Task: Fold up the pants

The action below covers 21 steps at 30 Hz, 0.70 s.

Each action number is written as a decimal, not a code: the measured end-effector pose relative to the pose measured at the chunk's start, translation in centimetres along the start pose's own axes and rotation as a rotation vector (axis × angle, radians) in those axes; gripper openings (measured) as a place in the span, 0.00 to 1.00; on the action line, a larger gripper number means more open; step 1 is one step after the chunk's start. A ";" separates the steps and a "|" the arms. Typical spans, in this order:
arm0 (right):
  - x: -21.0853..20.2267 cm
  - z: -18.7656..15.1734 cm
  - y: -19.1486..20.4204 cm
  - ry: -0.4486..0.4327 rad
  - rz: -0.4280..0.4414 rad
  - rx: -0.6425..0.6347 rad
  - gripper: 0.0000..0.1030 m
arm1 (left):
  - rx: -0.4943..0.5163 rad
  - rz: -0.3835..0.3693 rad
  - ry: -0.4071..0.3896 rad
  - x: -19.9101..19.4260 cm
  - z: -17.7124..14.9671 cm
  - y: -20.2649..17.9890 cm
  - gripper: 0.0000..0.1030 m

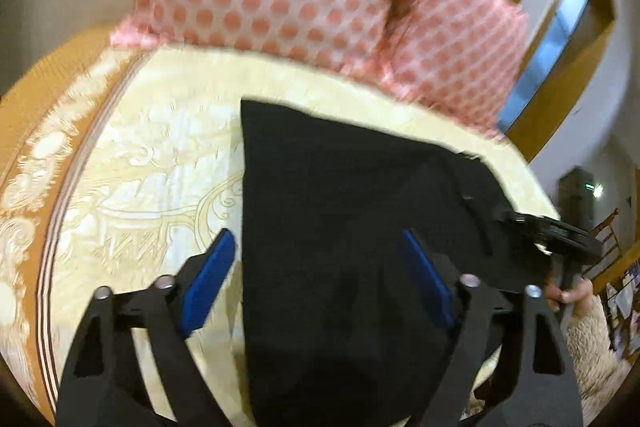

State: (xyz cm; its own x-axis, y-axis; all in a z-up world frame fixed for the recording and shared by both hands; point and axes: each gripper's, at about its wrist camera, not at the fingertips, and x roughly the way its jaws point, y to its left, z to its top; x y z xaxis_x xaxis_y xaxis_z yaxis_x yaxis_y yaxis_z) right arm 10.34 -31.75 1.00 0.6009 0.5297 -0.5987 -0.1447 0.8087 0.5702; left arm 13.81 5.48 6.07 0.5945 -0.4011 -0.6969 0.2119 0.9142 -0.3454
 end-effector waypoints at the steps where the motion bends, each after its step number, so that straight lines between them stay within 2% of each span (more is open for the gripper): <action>1: 0.0 0.0 -0.1 0.000 0.004 0.004 0.45 | -0.023 -0.011 0.048 1.2 0.8 0.6 0.72; 4: 0.0 0.1 -0.3 -0.002 0.016 0.015 0.46 | -0.062 -0.016 0.106 3.1 1.7 1.6 0.66; 5: 0.0 0.1 -0.3 -0.003 0.017 0.010 0.45 | -0.061 -0.015 0.115 3.5 1.8 1.7 0.61; 6: 0.0 0.1 -0.2 -0.005 0.017 -0.002 0.43 | -0.057 -0.008 0.113 3.8 1.8 1.7 0.53; 7: -0.1 0.0 0.0 -0.006 0.020 -0.017 0.37 | -0.055 -0.004 0.114 3.9 1.9 1.7 0.51; 9: -0.2 0.0 0.4 -0.010 0.023 -0.037 0.31 | -0.055 0.013 0.105 3.9 2.0 1.7 0.32; 10: -0.2 0.0 0.4 -0.011 0.027 -0.036 0.29 | -0.059 0.017 0.100 3.8 2.0 1.9 0.27; 11: -0.3 0.1 0.4 -0.014 0.034 -0.030 0.25 | -0.067 0.011 0.095 3.6 2.0 2.1 0.14; 12: -0.4 0.2 0.4 -0.018 0.042 -0.026 0.24 | -0.074 -0.006 0.091 3.4 2.2 2.1 0.09; 14: -0.8 0.6 0.7 -0.031 0.054 -0.026 0.19 | -0.075 -0.024 0.085 2.9 2.5 2.0 0.08; 21: -1.6 3.6 2.9 -0.063 0.038 -0.106 0.15 | 0.011 0.014 0.015 2.2 5.1 -0.6 0.07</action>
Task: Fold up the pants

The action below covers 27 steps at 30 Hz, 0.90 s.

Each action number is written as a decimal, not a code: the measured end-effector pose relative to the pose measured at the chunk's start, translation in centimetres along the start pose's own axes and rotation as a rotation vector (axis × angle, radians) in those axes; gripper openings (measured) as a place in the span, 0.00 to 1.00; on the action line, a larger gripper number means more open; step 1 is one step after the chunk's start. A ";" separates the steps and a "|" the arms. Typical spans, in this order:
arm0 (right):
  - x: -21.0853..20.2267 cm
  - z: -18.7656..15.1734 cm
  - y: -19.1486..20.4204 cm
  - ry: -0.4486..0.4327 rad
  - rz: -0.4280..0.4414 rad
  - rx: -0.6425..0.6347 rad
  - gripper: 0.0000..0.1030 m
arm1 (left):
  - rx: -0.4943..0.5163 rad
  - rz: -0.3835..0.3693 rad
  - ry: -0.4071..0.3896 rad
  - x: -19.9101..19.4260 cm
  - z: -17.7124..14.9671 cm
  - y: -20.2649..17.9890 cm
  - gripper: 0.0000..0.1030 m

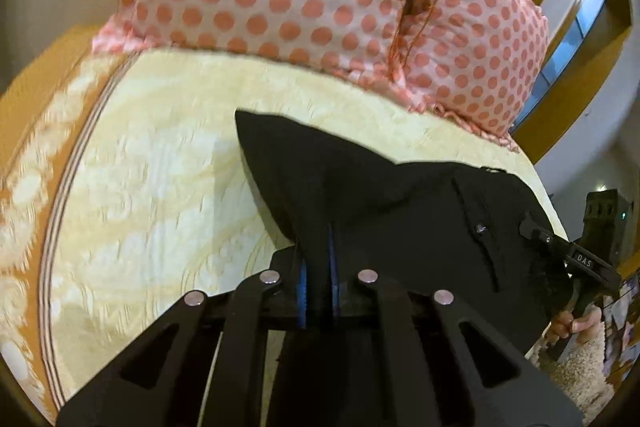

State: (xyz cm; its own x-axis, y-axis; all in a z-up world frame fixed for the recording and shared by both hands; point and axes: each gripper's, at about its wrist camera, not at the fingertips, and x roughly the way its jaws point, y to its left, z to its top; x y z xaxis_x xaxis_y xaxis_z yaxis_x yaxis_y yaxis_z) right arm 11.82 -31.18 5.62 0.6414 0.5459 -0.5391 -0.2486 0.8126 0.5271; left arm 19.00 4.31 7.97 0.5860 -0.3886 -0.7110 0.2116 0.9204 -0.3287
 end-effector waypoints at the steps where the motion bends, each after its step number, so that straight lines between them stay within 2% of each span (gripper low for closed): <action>1: 0.0 0.8 0.2 -0.008 -0.006 -0.017 0.14 | 0.010 0.003 -0.013 -0.1 0.6 -0.4 0.07; 5: 0.1 4.5 0.0 -0.084 -0.035 -0.073 0.12 | 0.089 0.073 -0.124 0.2 3.9 -2.8 0.07; 7: 0.7 5.8 -1.4 -0.099 -0.058 -0.059 0.12 | 0.092 0.099 -0.135 1.1 5.2 -3.0 0.08; 9: 2.2 6.6 -3.7 -0.060 -0.094 -0.011 0.12 | 0.059 0.117 -0.085 3.4 6.4 -1.9 0.08; 12: 5.2 6.2 -6.0 0.050 -0.179 0.041 0.13 | -0.036 0.123 0.034 6.7 6.2 0.6 0.11; 13: 5.7 5.8 -6.3 0.065 -0.210 0.036 0.16 | -0.051 0.135 0.054 7.5 5.9 1.2 0.14; 15: 6.0 5.5 -6.2 0.063 -0.259 0.013 0.26 | -0.057 0.179 0.071 8.7 5.2 1.9 0.27; 18: 5.8 5.4 -5.9 0.059 -0.328 -0.011 0.38 | -0.047 0.215 0.055 8.5 4.8 1.9 0.38; 19: 5.1 5.3 -5.9 0.046 -0.363 -0.013 0.46 | -0.047 0.225 0.047 8.1 4.9 1.8 0.41; 21: 3.1 5.0 -5.9 -0.014 -0.428 -0.017 0.54 | -0.036 0.276 -0.014 6.2 4.8 1.3 0.55; 22: 2.2 5.0 -5.5 -0.054 -0.466 -0.029 0.54 | -0.025 0.287 -0.052 5.1 4.7 0.9 0.59; 23: 0.8 4.6 -4.6 -0.106 -0.482 -0.058 0.54 | -0.008 0.284 -0.093 3.7 4.3 0.3 0.69; 24: 0.0 4.3 -3.8 -0.133 -0.467 -0.083 0.54 | 0.004 0.263 -0.118 2.7 3.8 -0.2 0.73; 25: -0.4 3.9 -2.9 -0.143 -0.434 -0.114 0.56 | 0.015 0.226 -0.129 1.9 3.3 -0.8 0.79; 27: -0.3 2.5 -0.5 -0.107 -0.367 -0.200 0.61 | 0.048 0.108 -0.106 1.3 2.0 -2.5 0.82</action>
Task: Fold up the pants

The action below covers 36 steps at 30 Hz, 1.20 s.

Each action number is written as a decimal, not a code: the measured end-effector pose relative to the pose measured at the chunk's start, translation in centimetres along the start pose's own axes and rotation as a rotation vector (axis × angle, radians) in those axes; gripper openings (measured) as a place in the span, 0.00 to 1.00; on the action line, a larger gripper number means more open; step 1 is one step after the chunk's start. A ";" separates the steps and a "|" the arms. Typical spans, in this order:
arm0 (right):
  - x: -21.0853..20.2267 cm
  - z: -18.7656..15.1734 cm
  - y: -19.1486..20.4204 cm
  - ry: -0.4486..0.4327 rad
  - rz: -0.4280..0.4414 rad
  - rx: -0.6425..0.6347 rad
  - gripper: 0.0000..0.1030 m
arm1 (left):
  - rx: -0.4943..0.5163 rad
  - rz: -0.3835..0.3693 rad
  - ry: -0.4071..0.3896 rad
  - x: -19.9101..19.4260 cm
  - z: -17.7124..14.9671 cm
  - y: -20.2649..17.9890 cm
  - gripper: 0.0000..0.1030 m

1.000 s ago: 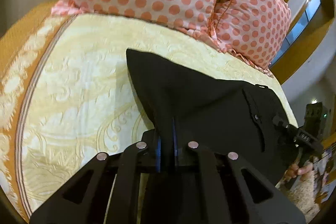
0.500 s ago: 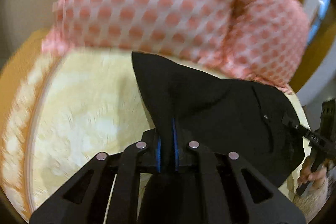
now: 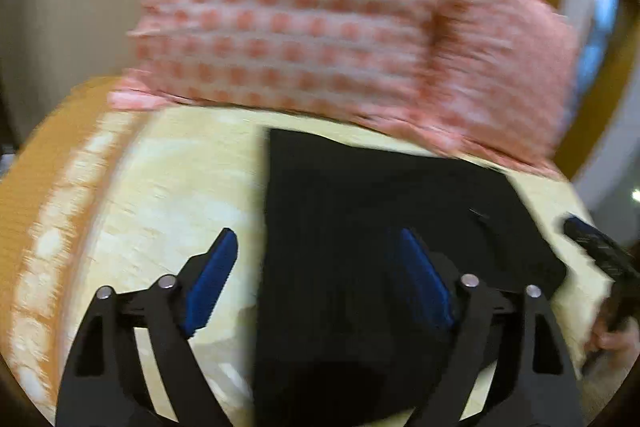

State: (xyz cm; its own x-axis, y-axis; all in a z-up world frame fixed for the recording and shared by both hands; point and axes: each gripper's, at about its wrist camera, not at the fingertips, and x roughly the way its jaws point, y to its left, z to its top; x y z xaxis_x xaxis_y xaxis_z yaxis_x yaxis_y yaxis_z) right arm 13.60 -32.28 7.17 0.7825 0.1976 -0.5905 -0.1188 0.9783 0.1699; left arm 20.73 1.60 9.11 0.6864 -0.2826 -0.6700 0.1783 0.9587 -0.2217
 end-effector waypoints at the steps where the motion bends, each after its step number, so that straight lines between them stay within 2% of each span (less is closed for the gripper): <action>1: 0.1 -0.4 1.2 0.017 0.013 -0.046 0.61 | 0.016 -0.037 0.018 0.0 -0.5 -0.8 0.82; 4: 1.4 -1.7 3.8 0.091 0.020 -0.149 0.61 | 0.067 -0.085 0.096 1.3 -2.1 -2.8 0.82; 7: 3.5 -2.9 3.8 0.202 0.008 -0.123 0.63 | 0.079 -0.057 0.184 3.8 -3.2 -3.2 0.82; 9: 3.9 -3.3 3.5 0.191 0.017 -0.096 0.66 | 0.098 -0.056 0.161 4.2 -3.6 -3.4 0.87; 11: 4.0 -3.3 4.0 0.191 0.000 -0.104 0.71 | 0.115 -0.044 0.158 4.5 -3.6 -3.8 0.89; 13: 3.6 -3.2 4.1 0.180 -0.019 -0.085 0.71 | 0.105 -0.025 0.158 4.3 -3.5 -3.9 0.89; 16: 1.3 -3.3 3.0 0.109 -0.058 0.022 0.84 | 0.054 -0.014 0.118 1.8 -4.0 -2.7 0.91; 17: 0.4 -3.5 2.4 0.081 -0.090 0.058 0.90 | 0.039 0.006 0.085 0.5 -4.4 -2.0 0.94; 18: -0.4 -3.8 1.8 0.062 -0.112 0.085 0.91 | 0.032 0.036 0.062 -0.5 -4.9 -1.6 0.97; 20: -1.6 -4.7 1.2 0.048 -0.113 0.120 0.92 | 0.040 0.117 0.022 -2.7 -6.4 -0.7 0.97; 22: -2.3 -6.3 1.8 0.059 -0.100 0.118 0.92 | 0.051 0.150 0.013 -4.1 -8.1 -0.2 0.97; 28: -3.3 -10.1 6.0 0.056 -0.098 0.014 0.95 | 0.047 0.119 0.016 -6.1 -12.4 -0.9 0.97; 36: -3.4 -12.0 7.9 0.055 -0.123 -0.007 0.95 | 0.088 0.153 0.022 -5.7 -14.5 -2.1 0.97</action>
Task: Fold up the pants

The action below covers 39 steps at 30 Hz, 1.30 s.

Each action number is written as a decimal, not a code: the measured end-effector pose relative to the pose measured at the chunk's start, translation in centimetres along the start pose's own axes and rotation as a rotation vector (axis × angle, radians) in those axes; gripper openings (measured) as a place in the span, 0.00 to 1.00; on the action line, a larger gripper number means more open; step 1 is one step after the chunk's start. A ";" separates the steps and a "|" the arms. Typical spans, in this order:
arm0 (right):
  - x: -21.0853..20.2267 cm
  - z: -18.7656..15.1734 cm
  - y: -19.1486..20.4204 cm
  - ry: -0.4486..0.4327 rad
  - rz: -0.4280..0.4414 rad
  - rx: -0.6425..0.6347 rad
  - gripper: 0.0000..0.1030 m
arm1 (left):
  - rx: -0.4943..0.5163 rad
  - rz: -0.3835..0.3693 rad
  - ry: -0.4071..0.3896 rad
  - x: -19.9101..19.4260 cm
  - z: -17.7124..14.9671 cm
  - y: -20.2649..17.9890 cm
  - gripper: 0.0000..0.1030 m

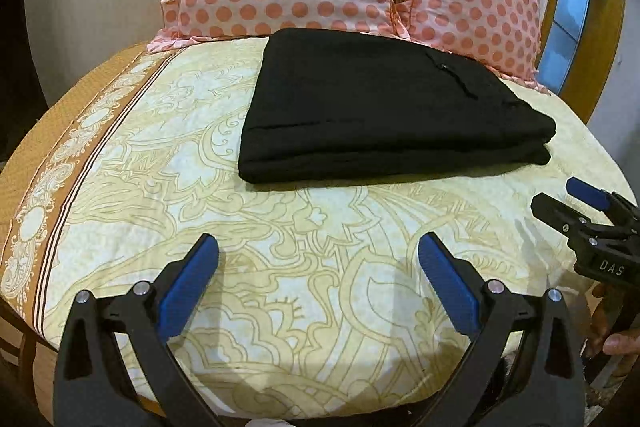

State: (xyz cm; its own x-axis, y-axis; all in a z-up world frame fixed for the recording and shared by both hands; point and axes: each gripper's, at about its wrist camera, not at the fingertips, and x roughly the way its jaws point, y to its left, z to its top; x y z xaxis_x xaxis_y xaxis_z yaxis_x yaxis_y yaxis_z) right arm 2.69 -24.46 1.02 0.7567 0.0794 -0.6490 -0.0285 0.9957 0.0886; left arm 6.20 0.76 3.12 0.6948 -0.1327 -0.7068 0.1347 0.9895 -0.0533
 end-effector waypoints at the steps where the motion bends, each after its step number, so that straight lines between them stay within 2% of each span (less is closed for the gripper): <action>1: 0.0 -0.1 0.0 0.004 0.001 0.007 0.95 | 0.005 0.007 -0.001 0.0 -0.1 -0.1 0.97; 7: 0.3 -0.7 -0.2 0.014 -0.011 0.029 0.96 | 0.053 0.048 -0.010 0.2 -0.5 -0.6 0.98; 14: 0.4 -0.9 0.0 0.005 -0.033 0.000 0.99 | 0.045 0.070 -0.042 -0.1 -1.0 -0.7 0.98; 20: 0.3 -1.4 0.0 -0.036 -0.044 -0.005 0.99 | 0.040 0.078 -0.082 -0.3 -1.5 -0.7 0.98; 39: 0.3 -1.7 0.1 -0.068 -0.065 0.009 0.99 | 0.027 0.090 -0.130 -0.4 -2.1 -0.9 0.98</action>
State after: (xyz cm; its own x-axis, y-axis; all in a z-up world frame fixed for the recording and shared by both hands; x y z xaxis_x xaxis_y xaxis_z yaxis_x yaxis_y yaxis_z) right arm 1.79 -24.28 -0.50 0.7995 0.0105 -0.6006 0.0279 0.9981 0.0547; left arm 4.29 0.05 1.99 0.7904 -0.0514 -0.6105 0.0855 0.9960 0.0268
